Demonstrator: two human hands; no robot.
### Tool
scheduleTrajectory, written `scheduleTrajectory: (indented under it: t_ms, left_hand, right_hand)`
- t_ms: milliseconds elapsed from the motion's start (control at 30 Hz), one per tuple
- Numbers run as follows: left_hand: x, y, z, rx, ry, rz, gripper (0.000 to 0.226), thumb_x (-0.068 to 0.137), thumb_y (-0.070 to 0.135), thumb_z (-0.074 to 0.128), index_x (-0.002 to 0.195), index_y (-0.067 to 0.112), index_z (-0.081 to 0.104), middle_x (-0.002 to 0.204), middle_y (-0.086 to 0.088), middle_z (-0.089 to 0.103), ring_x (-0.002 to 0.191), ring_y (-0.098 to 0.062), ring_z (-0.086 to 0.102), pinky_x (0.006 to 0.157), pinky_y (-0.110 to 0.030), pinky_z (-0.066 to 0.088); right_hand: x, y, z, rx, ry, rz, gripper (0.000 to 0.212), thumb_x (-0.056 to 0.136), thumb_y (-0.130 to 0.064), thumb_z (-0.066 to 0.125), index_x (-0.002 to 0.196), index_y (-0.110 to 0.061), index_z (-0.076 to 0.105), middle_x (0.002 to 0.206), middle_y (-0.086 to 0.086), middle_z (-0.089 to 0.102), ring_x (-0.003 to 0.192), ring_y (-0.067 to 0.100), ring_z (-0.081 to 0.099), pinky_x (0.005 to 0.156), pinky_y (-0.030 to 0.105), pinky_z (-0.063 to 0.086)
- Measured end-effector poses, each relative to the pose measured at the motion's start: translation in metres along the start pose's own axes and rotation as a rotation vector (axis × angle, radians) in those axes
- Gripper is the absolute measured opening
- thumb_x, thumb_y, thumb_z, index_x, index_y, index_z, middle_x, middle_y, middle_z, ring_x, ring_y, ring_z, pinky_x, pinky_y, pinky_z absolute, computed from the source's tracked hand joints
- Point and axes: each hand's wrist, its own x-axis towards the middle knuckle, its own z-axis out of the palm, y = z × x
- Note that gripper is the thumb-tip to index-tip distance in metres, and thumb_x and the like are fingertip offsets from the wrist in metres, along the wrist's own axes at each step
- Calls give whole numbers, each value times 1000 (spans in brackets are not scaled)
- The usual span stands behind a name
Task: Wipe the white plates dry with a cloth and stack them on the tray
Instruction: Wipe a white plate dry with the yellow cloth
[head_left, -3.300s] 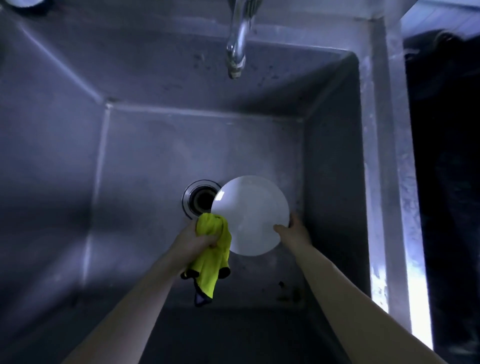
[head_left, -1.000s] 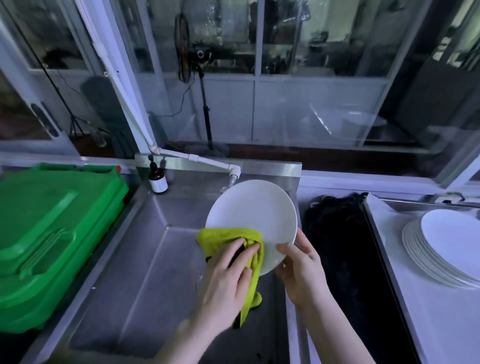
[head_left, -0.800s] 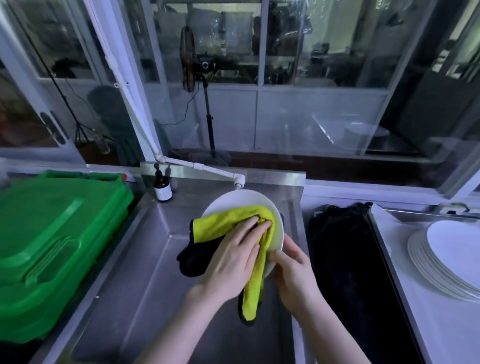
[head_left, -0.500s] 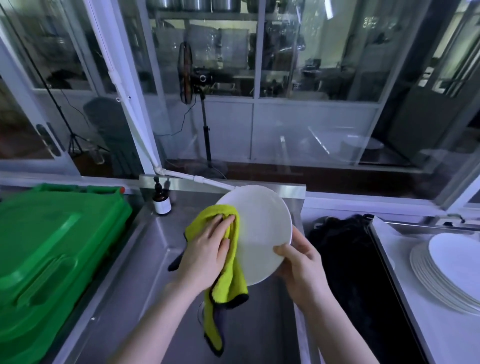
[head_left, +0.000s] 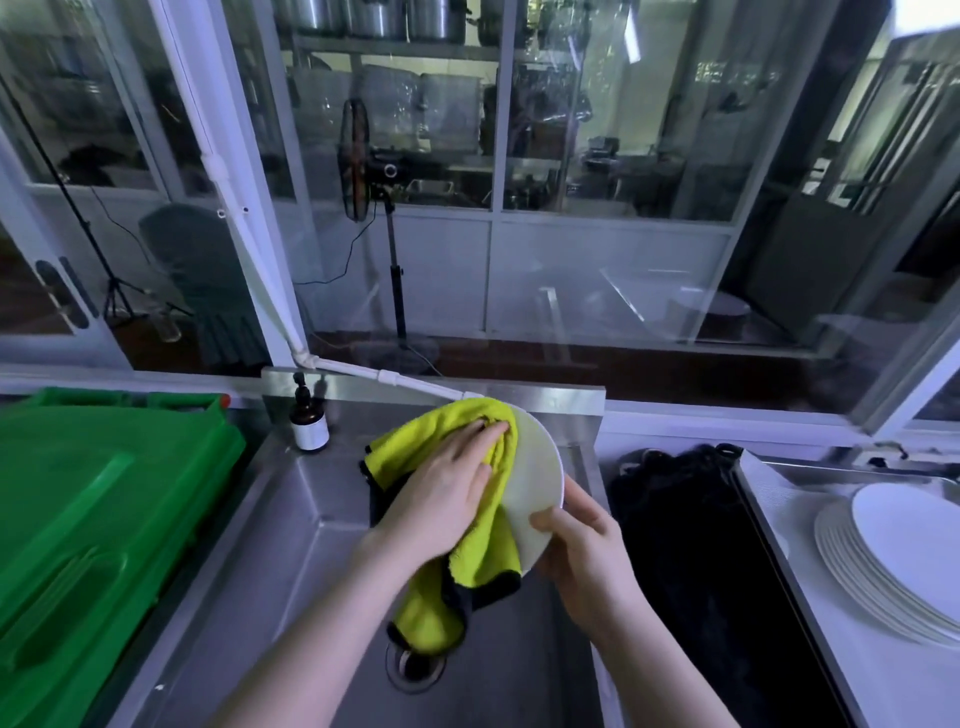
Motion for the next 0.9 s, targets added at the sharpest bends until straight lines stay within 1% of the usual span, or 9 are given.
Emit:
scheduleTrajectory:
  t_ms: [67, 133, 233, 300, 367, 500, 667, 733, 900]
  left_hand:
    - [1, -15, -4, 45, 7, -35, 50, 104, 17, 41, 152, 24, 31, 158, -5, 30, 146, -18, 27, 115, -20, 18]
    - [-10, -27, -4, 52, 2, -66, 50, 103, 17, 42, 151, 27, 31, 158, -3, 30, 145, -19, 29, 113, -27, 25]
    - [-41, -27, 5, -30, 8, 8, 49, 100, 13, 46, 146, 27, 42, 151, 1, 41, 140, -18, 38, 114, -18, 24]
    - [-58, -14, 13, -81, -7, 105, 46, 96, 15, 44, 141, 24, 49, 143, 6, 49, 135, -15, 43, 113, -13, 22]
    - [-61, -2, 21, -113, -14, 167, 47, 96, 16, 43, 141, 26, 48, 142, 6, 51, 133, -12, 43, 114, -19, 26]
    - [-36, 11, 18, -77, -16, 200, 49, 100, 18, 41, 148, 30, 38, 150, 2, 44, 141, -12, 34, 117, -32, 28]
    - [3, 11, -1, 7, -23, 150, 51, 105, 23, 37, 152, 39, 25, 158, -2, 32, 147, -18, 23, 120, -27, 15]
    - [8, 2, -7, 38, -3, 81, 52, 105, 24, 37, 153, 36, 22, 160, -5, 27, 148, -20, 21, 119, -28, 14]
    - [-23, -21, -9, -10, -13, -34, 54, 103, 17, 44, 152, 30, 26, 158, -6, 30, 148, -21, 25, 119, -33, 22]
  right_hand:
    - [3, -6, -3, 0, 38, -33, 55, 85, 13, 46, 115, -22, 74, 94, 13, 66, 80, 30, 58, 70, 40, 52]
    - [7, -16, -6, 26, 52, -78, 55, 86, 14, 46, 116, -22, 74, 85, 5, 69, 68, 18, 62, 60, 32, 53]
    - [12, -24, -9, 79, 72, -106, 53, 86, 17, 45, 119, -14, 71, 72, 0, 64, 50, 8, 57, 46, 23, 48]
    - [14, -24, -10, 73, 81, -106, 52, 86, 17, 44, 124, -10, 67, 73, 0, 66, 52, 9, 58, 46, 23, 48]
    - [13, -23, -9, 40, 69, -94, 54, 86, 15, 45, 124, -15, 69, 80, 4, 69, 60, 14, 63, 49, 27, 51]
    - [8, -17, -3, -22, 0, -75, 49, 86, 11, 45, 115, -18, 73, 89, 12, 69, 77, 25, 65, 61, 37, 56]
    - [-7, -5, 3, 15, -31, -15, 44, 75, -3, 57, 114, -16, 73, 97, 16, 66, 86, 30, 59, 68, 36, 55]
    - [-11, -8, 3, -17, -27, -36, 48, 71, -4, 57, 115, -17, 73, 94, 12, 67, 82, 28, 61, 67, 36, 54]
    - [-13, -26, -5, 14, -1, -137, 55, 76, 5, 54, 122, -20, 71, 75, -5, 67, 55, 7, 60, 50, 23, 50]
